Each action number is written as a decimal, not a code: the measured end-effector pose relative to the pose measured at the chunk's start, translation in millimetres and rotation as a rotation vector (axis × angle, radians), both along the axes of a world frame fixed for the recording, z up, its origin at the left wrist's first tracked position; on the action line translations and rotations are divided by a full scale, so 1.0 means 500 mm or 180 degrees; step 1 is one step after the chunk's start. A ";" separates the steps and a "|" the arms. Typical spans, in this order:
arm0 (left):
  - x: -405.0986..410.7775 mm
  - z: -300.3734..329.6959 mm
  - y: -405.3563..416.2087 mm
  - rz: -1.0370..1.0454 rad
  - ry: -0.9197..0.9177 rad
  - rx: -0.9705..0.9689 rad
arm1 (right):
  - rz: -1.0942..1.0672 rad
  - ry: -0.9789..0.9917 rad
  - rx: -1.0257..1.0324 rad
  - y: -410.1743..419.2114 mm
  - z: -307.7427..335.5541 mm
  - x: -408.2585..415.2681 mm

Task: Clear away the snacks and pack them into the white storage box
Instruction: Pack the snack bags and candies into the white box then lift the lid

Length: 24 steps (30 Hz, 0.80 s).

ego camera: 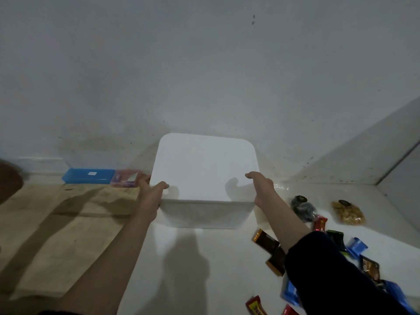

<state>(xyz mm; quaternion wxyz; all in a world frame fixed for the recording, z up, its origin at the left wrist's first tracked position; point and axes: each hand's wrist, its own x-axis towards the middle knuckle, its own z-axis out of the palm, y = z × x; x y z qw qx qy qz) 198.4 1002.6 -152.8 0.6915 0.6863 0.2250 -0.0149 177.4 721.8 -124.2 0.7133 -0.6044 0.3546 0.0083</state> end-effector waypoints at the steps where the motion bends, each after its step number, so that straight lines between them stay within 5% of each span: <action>1: -0.001 -0.001 0.001 -0.0014 -0.0006 -0.0106 | -0.0004 -0.0022 0.0021 0.004 0.011 -0.008; 14: -0.036 0.041 0.005 -0.0285 -0.0256 -0.0380 | -0.0164 -0.0718 0.0364 -0.005 0.031 -0.043; 24: -0.214 0.036 0.011 0.0703 -0.0843 0.0235 | -0.0385 -0.0773 -0.0341 0.080 0.075 -0.256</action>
